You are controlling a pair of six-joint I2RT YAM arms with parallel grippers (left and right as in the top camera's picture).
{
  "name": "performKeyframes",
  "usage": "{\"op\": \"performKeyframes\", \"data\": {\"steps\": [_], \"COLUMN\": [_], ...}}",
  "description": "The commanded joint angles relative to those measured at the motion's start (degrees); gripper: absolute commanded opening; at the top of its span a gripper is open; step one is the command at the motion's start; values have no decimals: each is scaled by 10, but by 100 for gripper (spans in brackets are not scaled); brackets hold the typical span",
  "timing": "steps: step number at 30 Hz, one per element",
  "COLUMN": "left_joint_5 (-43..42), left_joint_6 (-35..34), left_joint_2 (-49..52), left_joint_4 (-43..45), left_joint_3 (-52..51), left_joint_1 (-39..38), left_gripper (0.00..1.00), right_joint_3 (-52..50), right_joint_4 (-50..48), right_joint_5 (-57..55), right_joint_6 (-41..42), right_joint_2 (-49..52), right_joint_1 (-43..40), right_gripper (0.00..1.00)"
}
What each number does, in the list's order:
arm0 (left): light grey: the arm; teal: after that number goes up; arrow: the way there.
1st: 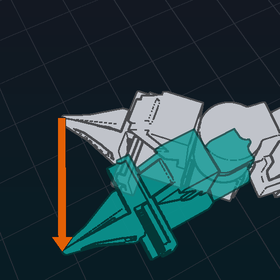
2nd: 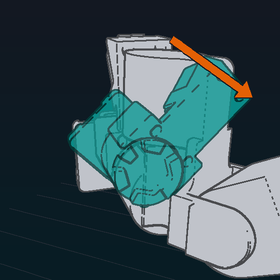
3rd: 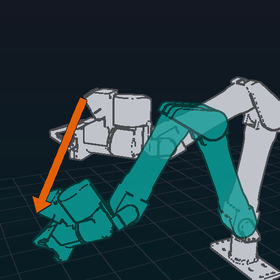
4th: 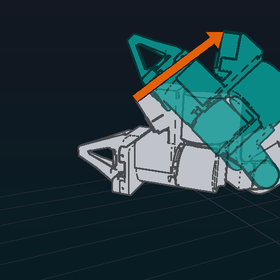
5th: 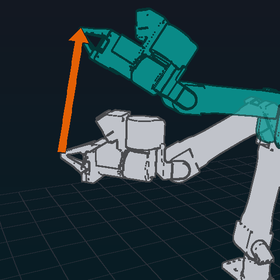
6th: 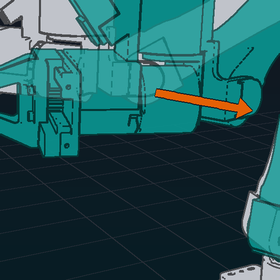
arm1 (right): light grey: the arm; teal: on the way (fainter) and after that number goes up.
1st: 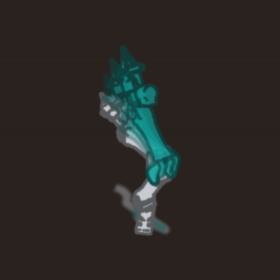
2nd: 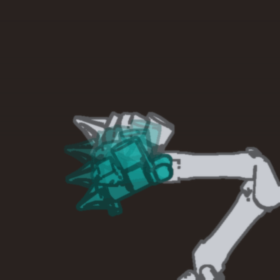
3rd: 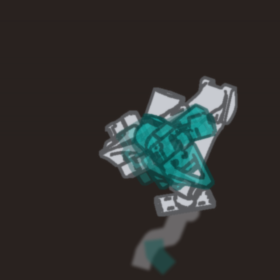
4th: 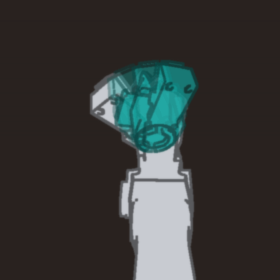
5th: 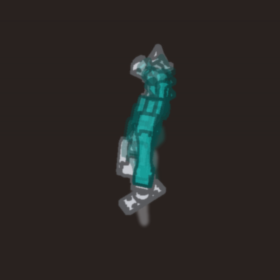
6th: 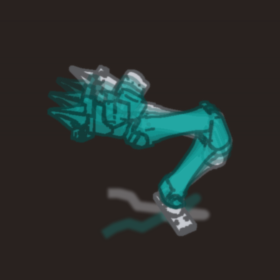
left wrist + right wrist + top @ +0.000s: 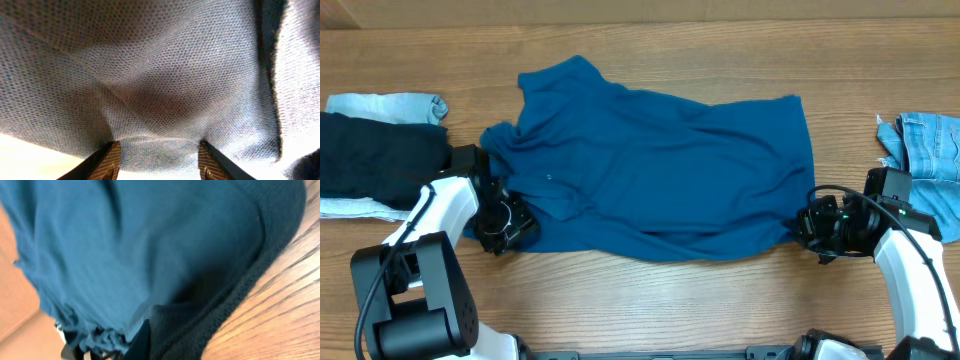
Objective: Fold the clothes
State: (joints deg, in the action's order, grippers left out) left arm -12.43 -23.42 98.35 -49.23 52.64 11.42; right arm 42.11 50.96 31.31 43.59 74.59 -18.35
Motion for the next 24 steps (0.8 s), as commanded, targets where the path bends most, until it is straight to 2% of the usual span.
{"op": "performKeyframes", "data": {"steps": [1, 5, 8, 12, 13, 15, 20, 21, 22, 24], "left_joint_5": [19, 19, 19, 19, 19, 19, 18, 18, 18, 18], "left_joint_6": [16, 16, 16, 16, 16, 19, 55, 55, 57, 57], "left_joint_2": [10, 10, 10, 10, 10, 10, 9, 9, 9, 9], "left_joint_4": [-3, -3, -2, 0, 0, 8, 26, 26, 28, 30], "left_joint_3": [-11, -11, -11, -11, -11, -11, -10, -10, -10, -10], "left_joint_1": [8, 8, 8, 8, 8, 8, 8, 6, 4, 0], "left_gripper": [53, 53, 51, 51, 51, 51, 50, 50, 50, 50], "right_joint_3": [14, 14, 14, 14, 14, 14, 14, 14, 14, 14], "right_joint_4": [-12, -47, -105, -182, -193, -191, -190, -195, -197, -248], "right_joint_5": [-55, -56, -53, -45, -50, -71, -108, -106, -81, -36], "right_joint_6": [21, -1, -19, 2, 1, 1, 0, 0, -1, -62], "right_joint_2": [45, 110, 115, 116, 116, 116, 116, 116, 116, 116], "right_joint_1": [-1, 0, 0, 0, 0, 0, 0, -1, 0, -1], "right_gripper": [4, 4, 4, 4, 11, 15, 15, 19, 36, 44]}}
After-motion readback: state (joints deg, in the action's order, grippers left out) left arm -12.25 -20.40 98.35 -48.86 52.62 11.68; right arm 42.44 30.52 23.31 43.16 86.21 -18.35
